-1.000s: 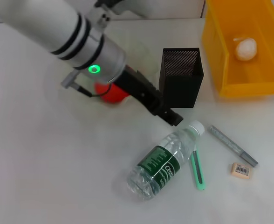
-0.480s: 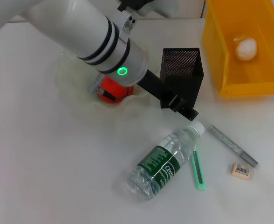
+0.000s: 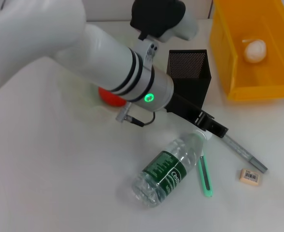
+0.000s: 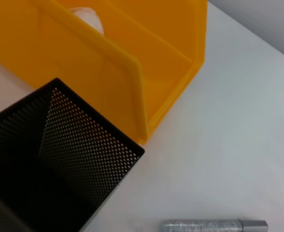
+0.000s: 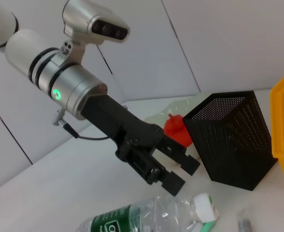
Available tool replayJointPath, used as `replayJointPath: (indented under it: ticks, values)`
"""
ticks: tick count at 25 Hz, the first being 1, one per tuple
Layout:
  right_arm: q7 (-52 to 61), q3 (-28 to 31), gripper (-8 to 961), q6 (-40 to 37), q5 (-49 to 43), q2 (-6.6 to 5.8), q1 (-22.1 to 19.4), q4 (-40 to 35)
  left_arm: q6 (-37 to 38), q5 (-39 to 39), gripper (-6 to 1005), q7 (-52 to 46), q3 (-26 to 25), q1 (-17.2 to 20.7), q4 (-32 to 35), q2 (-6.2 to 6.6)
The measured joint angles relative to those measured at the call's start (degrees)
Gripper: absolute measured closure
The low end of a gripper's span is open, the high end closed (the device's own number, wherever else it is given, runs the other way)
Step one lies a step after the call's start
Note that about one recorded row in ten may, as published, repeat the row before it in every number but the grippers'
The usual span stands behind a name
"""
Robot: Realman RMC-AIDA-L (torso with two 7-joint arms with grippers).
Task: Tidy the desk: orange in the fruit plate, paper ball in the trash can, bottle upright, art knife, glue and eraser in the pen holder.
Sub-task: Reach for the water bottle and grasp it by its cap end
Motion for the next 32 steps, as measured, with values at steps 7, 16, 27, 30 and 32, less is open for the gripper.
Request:
replayJointPath:
  ticks: [7,16,27,30,32]
  values:
    - [0.0,0.0,201,0.7,-0.1,0.31,1.0,0.3,-9.2,-1.8,158,-0.1,7.3,2.4,0.0,0.00]
    - [0.0,-0.1,201,1.2,-0.1,0.82,1.2,0.4,-16.3,-2.2,158,0.1,14.1,3.9,-0.1,0.00]
    - [0.0,-0.1,202,1.2,-0.1,1.63,1.3,0.2,-20.4,-1.8,159,0.4,16.9,4.2,-2.2,0.00]
    - [0.0,-0.1,202,1.2,-0.1,1.63,1.3,0.3,-20.4,-1.7,159,0.4,17.0,4.2,-2.5,-0.01]
    - [0.0,-0.1,201,1.2,-0.1,1.63,1.3,0.3,-20.4,-1.7,159,0.4,17.2,4.3,-2.5,0.00]
